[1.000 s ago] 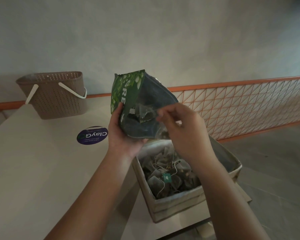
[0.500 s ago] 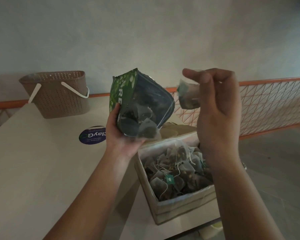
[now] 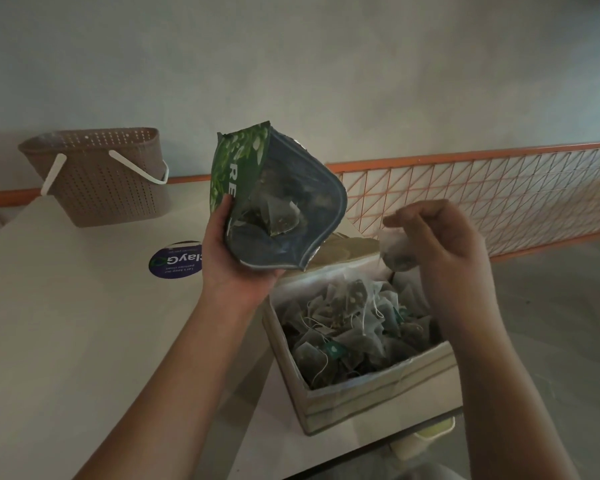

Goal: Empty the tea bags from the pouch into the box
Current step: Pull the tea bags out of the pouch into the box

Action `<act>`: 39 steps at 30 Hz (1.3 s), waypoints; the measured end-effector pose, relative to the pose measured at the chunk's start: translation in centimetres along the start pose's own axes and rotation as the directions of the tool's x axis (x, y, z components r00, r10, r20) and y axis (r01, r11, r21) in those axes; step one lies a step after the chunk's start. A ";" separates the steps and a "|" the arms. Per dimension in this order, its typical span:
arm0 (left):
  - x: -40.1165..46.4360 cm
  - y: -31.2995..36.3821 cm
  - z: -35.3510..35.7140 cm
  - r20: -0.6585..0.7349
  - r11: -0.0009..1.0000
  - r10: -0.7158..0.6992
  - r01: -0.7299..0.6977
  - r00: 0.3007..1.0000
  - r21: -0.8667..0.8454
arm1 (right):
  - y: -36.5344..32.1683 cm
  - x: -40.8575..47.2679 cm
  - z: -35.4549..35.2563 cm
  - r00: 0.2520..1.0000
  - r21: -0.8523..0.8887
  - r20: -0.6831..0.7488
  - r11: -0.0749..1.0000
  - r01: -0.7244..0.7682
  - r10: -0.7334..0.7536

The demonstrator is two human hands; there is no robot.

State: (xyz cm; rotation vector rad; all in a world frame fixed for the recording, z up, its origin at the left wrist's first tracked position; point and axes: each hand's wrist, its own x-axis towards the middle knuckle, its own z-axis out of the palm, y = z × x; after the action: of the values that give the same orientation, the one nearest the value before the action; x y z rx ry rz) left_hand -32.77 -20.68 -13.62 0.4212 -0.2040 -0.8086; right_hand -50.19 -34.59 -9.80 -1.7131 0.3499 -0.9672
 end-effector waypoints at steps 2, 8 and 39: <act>-0.1 -0.2 -0.2 0.024 1.000 -0.013 0.013 1.000 -0.012 | 1.3 0.1 -0.9 0.997 -0.205 -0.005 0.976 -0.071 0.072; -0.6 -0.6 -0.7 0.032 1.000 -0.006 0.007 0.999 -0.029 | 3.1 -1.2 -0.9 0.990 -0.597 0.061 0.790 0.139 -0.128; -1.1 -1.3 -0.9 0.006 1.000 0.015 -0.015 1.000 -0.027 | 4.5 0.1 -1.2 0.941 -0.838 0.219 0.543 0.046 0.259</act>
State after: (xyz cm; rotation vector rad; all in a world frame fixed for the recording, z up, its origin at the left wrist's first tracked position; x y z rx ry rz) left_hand -34.08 -20.39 -15.00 0.3912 -0.2016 -0.7973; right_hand -49.94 -37.14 -13.72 -2.6514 0.7871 -0.3752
